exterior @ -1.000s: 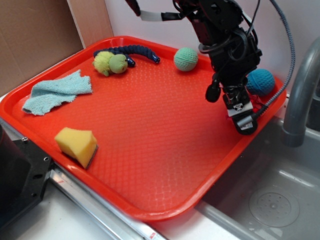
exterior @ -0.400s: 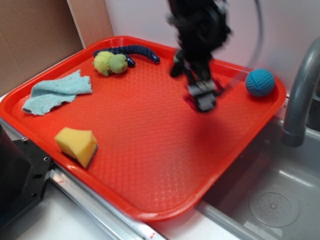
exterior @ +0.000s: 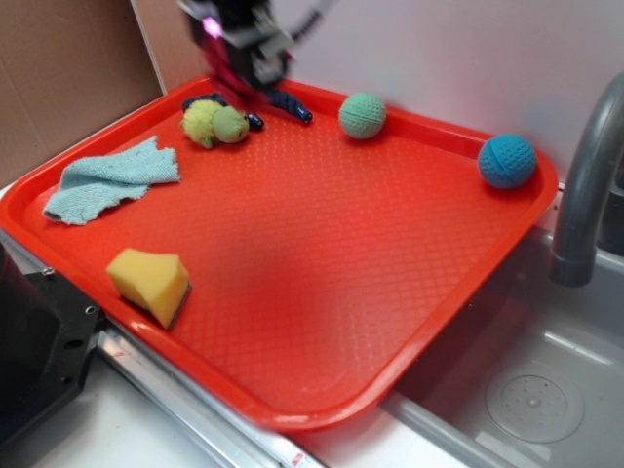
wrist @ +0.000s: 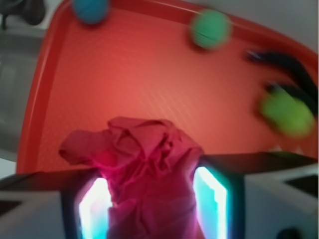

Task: Grab the red paper.

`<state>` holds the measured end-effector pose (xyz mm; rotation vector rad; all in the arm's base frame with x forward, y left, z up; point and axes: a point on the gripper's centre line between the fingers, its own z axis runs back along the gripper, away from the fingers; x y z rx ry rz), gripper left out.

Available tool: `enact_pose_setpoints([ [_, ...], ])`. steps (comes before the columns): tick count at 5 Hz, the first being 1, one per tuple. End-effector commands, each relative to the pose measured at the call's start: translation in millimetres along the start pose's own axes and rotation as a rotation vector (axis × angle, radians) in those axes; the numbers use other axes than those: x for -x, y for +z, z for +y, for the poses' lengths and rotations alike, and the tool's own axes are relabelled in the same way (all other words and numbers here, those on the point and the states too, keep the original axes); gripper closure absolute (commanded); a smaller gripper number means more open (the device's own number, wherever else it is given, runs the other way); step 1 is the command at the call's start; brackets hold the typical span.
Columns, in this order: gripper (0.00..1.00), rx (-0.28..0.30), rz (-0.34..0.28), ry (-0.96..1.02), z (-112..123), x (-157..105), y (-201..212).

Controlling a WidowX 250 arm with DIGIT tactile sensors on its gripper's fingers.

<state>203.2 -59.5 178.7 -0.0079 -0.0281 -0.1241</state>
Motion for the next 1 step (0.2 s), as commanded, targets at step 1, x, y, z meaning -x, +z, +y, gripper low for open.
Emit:
enact_pose_setpoints([
  [1, 1.0, -0.036, -0.121, 0.34, 14.2, 42.6, 73.0],
])
